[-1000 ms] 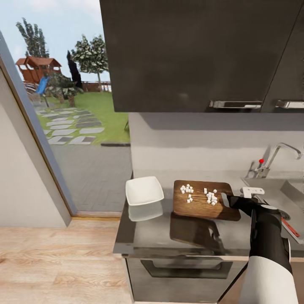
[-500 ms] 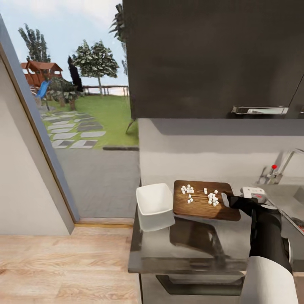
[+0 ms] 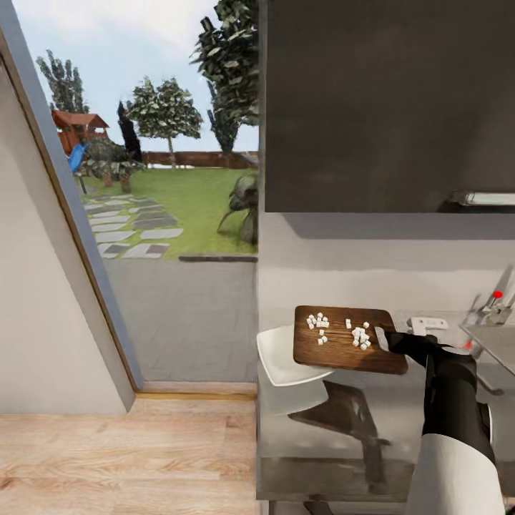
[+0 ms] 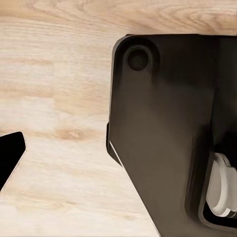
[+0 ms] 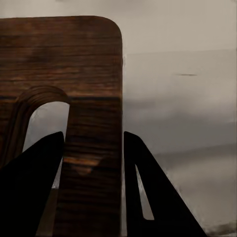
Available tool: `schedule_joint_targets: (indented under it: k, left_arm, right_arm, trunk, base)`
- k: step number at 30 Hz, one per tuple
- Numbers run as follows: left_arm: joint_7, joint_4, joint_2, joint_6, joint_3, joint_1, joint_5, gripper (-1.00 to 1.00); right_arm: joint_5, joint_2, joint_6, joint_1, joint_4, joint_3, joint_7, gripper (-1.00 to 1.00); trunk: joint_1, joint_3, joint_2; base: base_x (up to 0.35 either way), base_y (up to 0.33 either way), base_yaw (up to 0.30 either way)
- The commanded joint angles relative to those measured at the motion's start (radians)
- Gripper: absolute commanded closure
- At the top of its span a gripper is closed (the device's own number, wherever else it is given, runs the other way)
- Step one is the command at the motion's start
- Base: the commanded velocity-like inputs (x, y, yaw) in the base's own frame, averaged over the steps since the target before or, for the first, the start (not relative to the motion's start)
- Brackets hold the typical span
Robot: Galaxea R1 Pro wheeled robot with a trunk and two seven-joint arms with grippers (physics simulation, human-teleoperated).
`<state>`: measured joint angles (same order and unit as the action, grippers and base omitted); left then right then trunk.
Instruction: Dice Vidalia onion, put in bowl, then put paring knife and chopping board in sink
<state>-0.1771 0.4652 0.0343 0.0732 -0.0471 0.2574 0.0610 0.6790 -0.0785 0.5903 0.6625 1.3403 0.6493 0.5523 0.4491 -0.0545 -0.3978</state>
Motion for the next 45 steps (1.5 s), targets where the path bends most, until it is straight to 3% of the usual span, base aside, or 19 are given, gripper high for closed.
schedule_joint_targets:
  k: [1,5,8,45]
  left_arm:
    - [-0.005,0.001,-0.001,0.002,-0.005,0.000,0.006,-1.00]
    - [-0.005,0.001,-0.001,0.002,-0.005,0.000,0.006,-1.00]
    - [-0.005,0.001,-0.001,0.002,-0.005,0.000,0.006,-1.00]
    - [-0.005,0.001,-0.001,0.002,-0.005,0.000,0.006,-1.00]
  right_arm:
    - [0.007,-0.001,0.002,0.002,0.002,0.003,0.010,1.00]
    - [0.070,-0.002,0.002,0.002,0.002,0.003,0.011,1.00]
    - [0.082,-0.003,0.002,0.002,0.002,0.003,0.011,1.00]
    - [0.088,-0.009,0.000,0.002,0.003,-0.001,0.009,1.00]
  trunk:
    - [0.001,0.000,-0.002]
    - [0.001,0.005,-0.002]
    - [0.001,0.009,-0.002]
    - [0.001,0.065,-0.002]
  base:
    - [0.117,0.263,0.000]
    - [0.059,0.144,0.000]
    - [0.008,0.020,0.000]
    - [0.000,0.001,0.000]
